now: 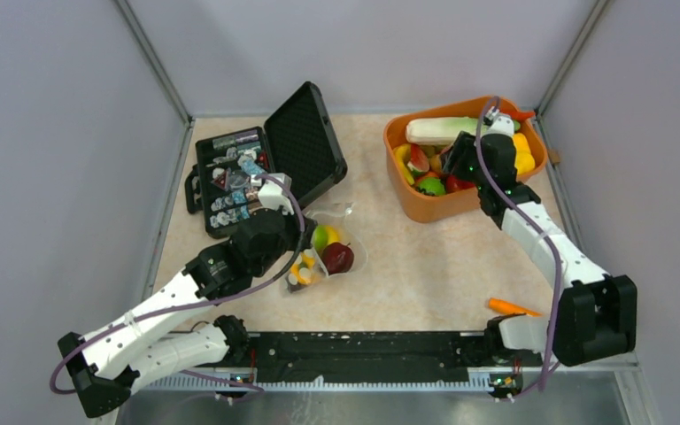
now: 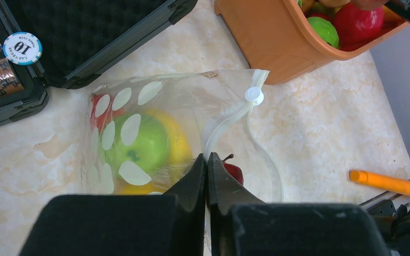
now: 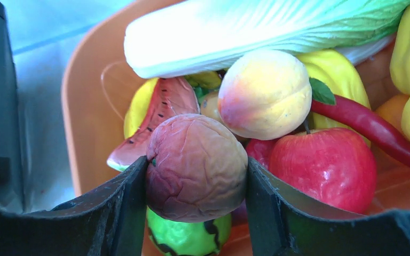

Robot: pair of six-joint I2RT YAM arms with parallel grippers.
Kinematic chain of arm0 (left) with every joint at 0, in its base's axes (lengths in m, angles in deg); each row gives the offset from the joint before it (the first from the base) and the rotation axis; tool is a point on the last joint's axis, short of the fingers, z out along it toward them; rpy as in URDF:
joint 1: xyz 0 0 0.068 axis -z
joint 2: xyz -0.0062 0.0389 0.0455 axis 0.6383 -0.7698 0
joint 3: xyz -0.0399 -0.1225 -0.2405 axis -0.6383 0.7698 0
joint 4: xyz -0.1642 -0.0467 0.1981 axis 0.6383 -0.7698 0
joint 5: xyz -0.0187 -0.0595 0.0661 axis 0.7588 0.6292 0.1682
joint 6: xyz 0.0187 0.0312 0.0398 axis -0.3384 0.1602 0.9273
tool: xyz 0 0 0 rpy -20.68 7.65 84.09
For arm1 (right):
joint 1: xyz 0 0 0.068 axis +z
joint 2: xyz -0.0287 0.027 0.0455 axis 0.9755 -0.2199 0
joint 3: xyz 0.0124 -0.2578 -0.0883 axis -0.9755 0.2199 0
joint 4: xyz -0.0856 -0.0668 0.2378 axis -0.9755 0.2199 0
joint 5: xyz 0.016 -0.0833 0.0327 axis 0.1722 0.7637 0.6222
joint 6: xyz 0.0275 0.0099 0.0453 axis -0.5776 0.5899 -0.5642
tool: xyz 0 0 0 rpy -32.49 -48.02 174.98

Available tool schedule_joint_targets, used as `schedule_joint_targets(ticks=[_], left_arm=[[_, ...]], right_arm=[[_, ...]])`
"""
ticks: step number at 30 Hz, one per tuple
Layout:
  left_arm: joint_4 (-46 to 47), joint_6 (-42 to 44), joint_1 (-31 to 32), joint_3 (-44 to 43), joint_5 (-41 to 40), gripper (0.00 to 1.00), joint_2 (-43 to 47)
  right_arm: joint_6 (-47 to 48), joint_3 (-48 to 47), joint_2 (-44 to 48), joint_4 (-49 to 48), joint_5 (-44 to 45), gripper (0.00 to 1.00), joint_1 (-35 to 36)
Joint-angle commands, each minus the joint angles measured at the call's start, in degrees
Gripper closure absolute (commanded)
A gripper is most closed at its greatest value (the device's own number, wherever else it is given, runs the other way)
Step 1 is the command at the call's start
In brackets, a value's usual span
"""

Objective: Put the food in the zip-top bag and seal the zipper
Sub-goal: Pick up the fake fruit from the bin, then place the fake fruit in the zipper food storage bag.

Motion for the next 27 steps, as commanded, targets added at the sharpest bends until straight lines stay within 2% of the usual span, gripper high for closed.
schedule_joint_targets(ticks=[1, 4, 10, 14, 22, 27], left_arm=[[1.97, -0.13, -0.02, 0.03, -0.27, 1.00, 0.57], [1.77, -0.07, -0.03, 0.11, -0.57, 1.00, 0.82], [2.04, -0.02, -0.03, -0.01, -0.42, 1.00, 0.28], [2.35, -0.06, -0.02, -0.15, -0.14, 1.00, -0.29], [2.73, 0.33, -0.03, -1.45, 0.27, 1.00, -2.02], [2.69, 0.53, -0.03, -1.73, 0.23, 1.00, -1.93]], right_arm=[[-1.14, 1.79, 2.84, -4.80, -1.74, 0.64, 0.35], [-1.20, 3.25, 4.89, -7.88, -5.85, 0.64, 0.38], [-1.09, 7.90, 10.06, -17.73, -29.04, 0.65, 0.64], [0.68, 10.96, 14.47, -22.52, -39.56, 0.65, 3.48], [6.96, 10.47, 13.74, -20.06, -48.88, 0.66, 19.42], [13.01, 9.78, 11.65, -13.15, -45.49, 0.66, 26.46]])
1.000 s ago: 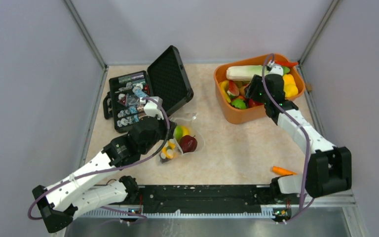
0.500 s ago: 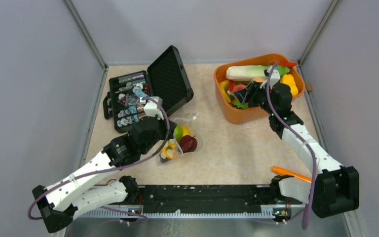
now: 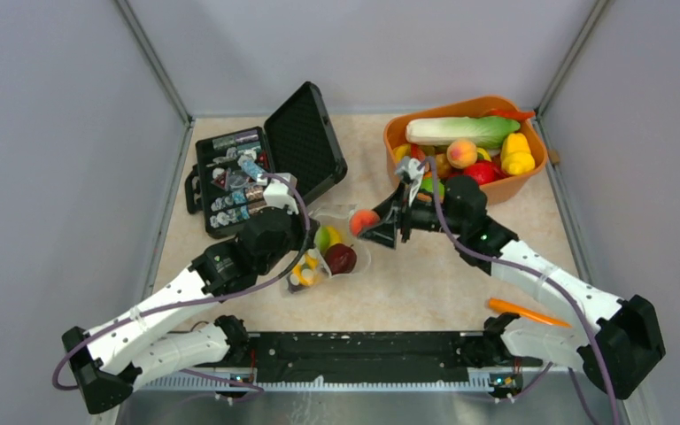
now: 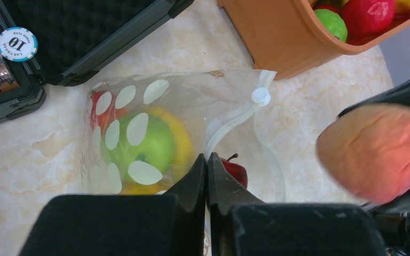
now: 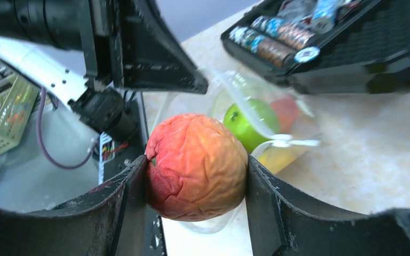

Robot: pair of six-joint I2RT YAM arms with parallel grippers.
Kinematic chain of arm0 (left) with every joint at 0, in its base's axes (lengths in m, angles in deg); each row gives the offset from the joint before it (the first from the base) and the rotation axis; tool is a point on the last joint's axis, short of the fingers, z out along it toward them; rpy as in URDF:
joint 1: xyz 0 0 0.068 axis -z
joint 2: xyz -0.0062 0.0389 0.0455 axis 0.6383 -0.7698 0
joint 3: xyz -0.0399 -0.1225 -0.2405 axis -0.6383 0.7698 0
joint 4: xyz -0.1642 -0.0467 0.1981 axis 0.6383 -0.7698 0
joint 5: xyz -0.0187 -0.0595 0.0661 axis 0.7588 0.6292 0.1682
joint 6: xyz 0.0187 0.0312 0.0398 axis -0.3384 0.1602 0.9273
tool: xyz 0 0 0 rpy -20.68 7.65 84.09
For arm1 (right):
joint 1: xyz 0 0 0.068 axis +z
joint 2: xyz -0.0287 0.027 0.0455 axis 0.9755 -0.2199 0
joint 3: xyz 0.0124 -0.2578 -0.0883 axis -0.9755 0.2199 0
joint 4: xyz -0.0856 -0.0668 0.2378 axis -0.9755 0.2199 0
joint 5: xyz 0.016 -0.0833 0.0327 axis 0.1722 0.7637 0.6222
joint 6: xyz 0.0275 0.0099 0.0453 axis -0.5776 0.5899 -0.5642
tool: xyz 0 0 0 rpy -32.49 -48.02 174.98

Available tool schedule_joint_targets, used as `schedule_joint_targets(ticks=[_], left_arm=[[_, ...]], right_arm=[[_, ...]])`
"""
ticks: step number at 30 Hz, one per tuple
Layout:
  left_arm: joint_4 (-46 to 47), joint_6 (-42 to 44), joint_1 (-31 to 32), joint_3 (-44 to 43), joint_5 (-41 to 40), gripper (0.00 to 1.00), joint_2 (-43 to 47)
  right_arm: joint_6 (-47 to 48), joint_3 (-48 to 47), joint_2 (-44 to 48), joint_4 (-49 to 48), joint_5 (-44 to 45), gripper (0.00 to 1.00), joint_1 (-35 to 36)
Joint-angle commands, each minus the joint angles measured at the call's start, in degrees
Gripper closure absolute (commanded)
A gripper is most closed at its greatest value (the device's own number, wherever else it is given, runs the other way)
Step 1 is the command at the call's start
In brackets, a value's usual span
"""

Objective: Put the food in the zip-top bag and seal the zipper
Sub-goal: Place the fake fruit in the zipper food storage bag.

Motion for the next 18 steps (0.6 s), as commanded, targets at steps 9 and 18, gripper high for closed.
schedule_joint_targets(ticks=[9, 18], left_arm=[[1.86, 0.39, -0.03, -1.74, 0.04, 1.00, 0.32], [2.17, 0.42, -0.03, -1.55, 0.78, 1.00, 0.37]], right_arm=[[2.84, -0.69, -6.00, -0.01, 4.51, 0.66, 10.77], [6.59, -5.42, -13.13, 1.61, 26.27, 0.67, 17.78]])
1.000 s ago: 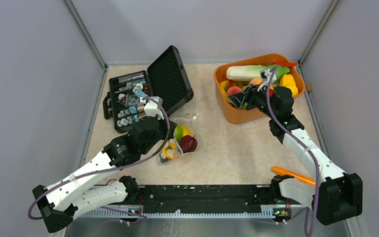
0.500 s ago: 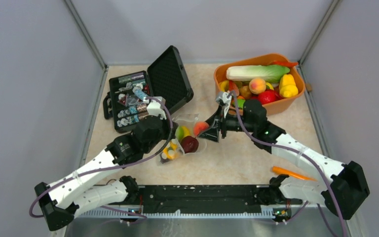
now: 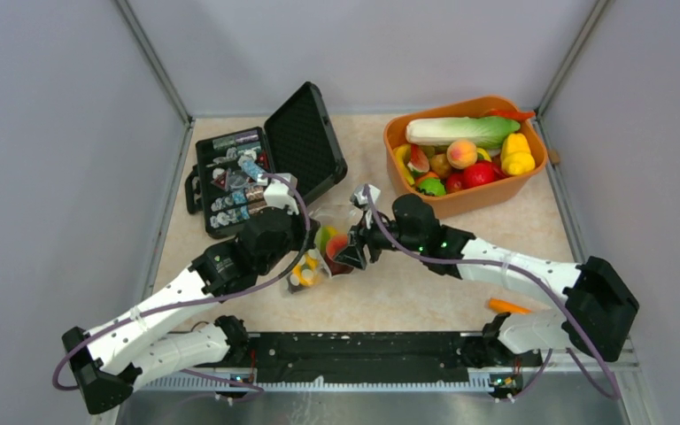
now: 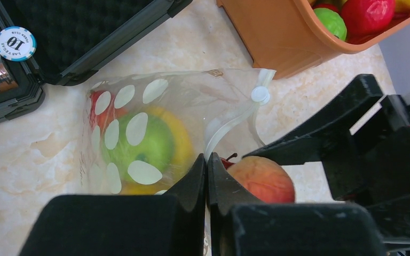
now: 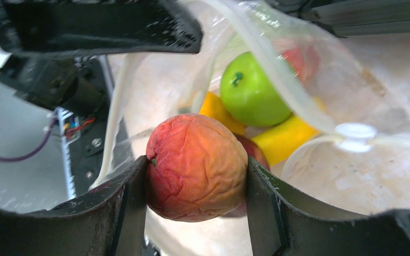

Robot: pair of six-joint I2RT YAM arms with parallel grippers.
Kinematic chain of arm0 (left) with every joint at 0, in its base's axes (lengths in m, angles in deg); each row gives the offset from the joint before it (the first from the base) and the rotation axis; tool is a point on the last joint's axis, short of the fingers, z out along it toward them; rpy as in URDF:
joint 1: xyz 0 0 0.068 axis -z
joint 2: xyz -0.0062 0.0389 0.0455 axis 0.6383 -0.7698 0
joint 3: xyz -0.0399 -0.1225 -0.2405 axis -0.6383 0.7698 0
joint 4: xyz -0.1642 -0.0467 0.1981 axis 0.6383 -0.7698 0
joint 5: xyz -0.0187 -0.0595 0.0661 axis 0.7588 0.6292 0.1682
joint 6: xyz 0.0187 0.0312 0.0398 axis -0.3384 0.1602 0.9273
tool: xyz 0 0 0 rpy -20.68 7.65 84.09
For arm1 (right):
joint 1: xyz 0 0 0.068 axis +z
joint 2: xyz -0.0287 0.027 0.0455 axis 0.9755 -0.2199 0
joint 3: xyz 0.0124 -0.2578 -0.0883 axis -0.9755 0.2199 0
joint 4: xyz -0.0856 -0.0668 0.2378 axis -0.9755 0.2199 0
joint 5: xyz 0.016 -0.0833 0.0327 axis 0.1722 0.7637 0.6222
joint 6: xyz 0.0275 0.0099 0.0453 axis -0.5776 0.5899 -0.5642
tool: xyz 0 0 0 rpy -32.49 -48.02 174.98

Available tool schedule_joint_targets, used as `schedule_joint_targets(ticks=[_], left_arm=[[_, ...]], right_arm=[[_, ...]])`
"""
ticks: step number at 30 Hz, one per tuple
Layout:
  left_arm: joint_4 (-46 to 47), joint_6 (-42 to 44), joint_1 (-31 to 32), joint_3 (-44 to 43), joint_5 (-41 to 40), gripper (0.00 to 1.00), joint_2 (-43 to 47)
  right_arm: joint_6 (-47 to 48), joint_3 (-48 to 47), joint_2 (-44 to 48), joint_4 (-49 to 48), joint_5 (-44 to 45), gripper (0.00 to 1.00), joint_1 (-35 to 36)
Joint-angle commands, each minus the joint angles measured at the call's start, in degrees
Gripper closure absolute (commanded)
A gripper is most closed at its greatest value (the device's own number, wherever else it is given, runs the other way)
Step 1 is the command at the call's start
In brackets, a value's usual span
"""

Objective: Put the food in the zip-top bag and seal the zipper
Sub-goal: Place the fake fruit in the zipper food storage bag, then adjust the zipper food storage bag at the center of the board.

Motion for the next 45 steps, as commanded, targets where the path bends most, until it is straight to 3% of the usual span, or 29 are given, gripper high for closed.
schedule_joint_targets(ticks=[1, 4, 8, 13, 21, 25, 28, 35, 40, 45], left_arm=[[2.10, 0.42, -0.03, -1.66, 0.70, 1.00, 0.40], [1.75, 0.46, -0.03, -1.53, 0.39, 1.00, 0.72], [1.70, 0.44, -0.03, -1.43, 0.22, 1.00, 1.17], [1.70, 0.42, -0.03, -1.54, 0.13, 1.00, 1.18], [2.07, 0.50, -0.03, -1.72, 0.83, 1.00, 0.79], [2.14, 0.42, -0.03, -1.57, 0.76, 1.00, 1.02], [1.98, 0.42, -0.03, -1.54, 0.69, 1.00, 1.22], [2.23, 0.33, -0.03, -0.89, 0.59, 1.00, 1.70], [2.54, 0.18, -0.03, -0.80, 1.02, 1.00, 1.51], [2.59, 0.24, -0.03, -0.68, 1.12, 1.00, 1.66]], right_arm=[[2.48, -4.44, -2.46, -3.31, 14.31, 0.67, 2.52], [3.35, -4.42, -3.29, -5.64, 19.96, 0.67, 3.78], [4.03, -5.38, -4.65, -6.69, 24.59, 0.57, 4.50], [2.76, -5.00, -5.05, -7.92, 21.87, 0.36, 4.57], [-2.54, -2.31, -2.28, -12.22, 20.38, 0.23, 4.57], [-4.00, -1.52, -0.81, -12.54, 19.68, 0.23, 4.57], [-4.24, -0.12, 2.30, -12.13, 20.20, 0.29, 4.57], [-6.05, 6.46, 13.16, -10.94, 30.70, 0.37, 4.57], [-7.66, 3.99, 9.87, -0.43, 34.06, 0.38, 4.34], [-10.30, 1.59, 4.12, 0.60, 31.31, 0.42, 4.34]])
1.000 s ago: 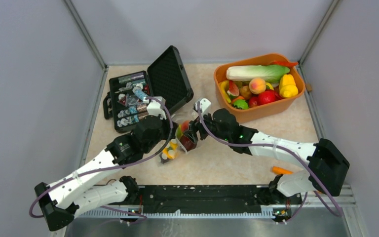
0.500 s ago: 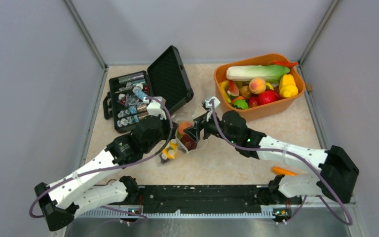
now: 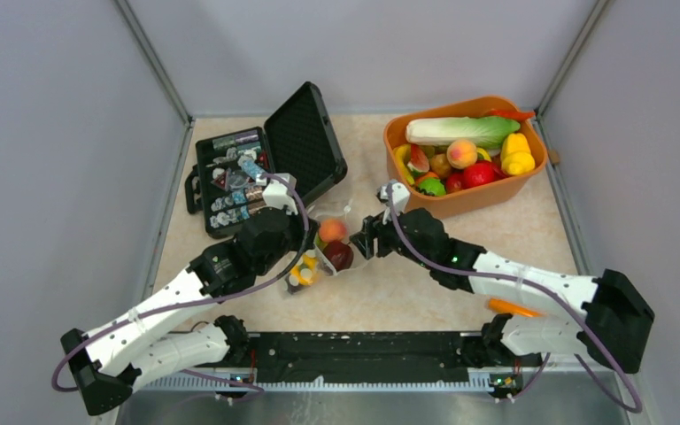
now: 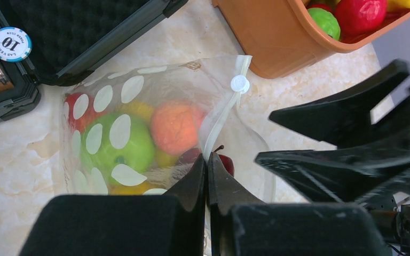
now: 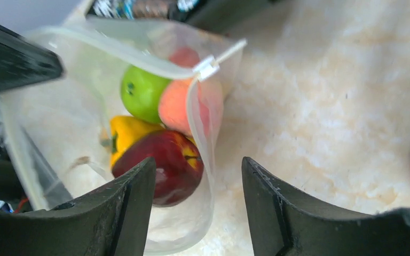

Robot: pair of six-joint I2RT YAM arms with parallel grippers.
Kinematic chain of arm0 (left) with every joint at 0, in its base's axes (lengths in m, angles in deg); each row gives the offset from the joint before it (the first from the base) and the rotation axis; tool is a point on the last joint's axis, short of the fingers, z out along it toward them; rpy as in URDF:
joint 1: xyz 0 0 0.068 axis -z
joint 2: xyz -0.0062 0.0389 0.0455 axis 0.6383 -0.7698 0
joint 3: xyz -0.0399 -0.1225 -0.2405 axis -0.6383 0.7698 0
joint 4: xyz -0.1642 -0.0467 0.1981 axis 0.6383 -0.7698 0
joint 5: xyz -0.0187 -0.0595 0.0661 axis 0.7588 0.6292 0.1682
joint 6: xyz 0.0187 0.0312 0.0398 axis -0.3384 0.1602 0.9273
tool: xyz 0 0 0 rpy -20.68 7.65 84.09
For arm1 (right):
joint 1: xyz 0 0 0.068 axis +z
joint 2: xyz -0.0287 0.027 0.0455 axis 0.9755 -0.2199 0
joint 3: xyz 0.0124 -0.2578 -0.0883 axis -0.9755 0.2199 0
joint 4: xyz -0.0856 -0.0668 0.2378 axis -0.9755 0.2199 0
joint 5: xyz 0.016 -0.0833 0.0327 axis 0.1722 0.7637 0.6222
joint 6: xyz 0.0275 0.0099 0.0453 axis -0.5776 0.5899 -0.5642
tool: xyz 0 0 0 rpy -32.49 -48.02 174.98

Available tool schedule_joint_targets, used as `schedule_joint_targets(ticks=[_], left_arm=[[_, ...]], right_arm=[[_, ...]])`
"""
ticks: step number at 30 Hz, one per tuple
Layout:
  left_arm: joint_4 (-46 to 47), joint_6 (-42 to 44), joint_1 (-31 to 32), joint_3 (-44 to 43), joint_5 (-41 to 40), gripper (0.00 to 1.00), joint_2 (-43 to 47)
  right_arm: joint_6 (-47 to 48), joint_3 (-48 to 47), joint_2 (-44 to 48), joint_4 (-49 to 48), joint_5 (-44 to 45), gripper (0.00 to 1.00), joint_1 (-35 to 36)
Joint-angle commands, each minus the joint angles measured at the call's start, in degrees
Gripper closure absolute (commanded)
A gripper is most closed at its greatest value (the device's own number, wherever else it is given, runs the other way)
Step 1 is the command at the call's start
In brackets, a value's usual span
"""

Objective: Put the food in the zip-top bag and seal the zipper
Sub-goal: Adjust the zipper food storage bag at the center of the board.

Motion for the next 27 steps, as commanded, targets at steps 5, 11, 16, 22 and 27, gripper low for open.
schedule_joint_targets(ticks=[5, 11, 16, 22, 27], left_arm=[[2.18, 0.24, -0.03, -0.73, 0.12, 1.00, 1.31], [1.68, -0.10, -0.03, -0.24, -0.53, 1.00, 2.16], [1.91, -0.09, -0.03, -0.11, -0.35, 1.00, 2.06], [2.16, 0.35, -0.03, -0.67, 0.81, 1.00, 1.12], [3.79, 2.46, 0.02, -0.64, 5.68, 1.00, 0.33]], right_arm=[[-2.76, -6.12, -8.39, 1.42, 1.47, 0.44, 0.30], [-1.36, -6.31, -10.02, 1.04, 4.95, 0.58, 0.31], [-1.55, -4.87, -9.31, -0.75, 4.58, 0.72, 0.22], [-2.30, -3.77, -7.23, -2.33, 3.90, 0.99, 0.20], [-4.42, -1.32, -2.05, -5.49, 2.54, 1.00, 0.19]])
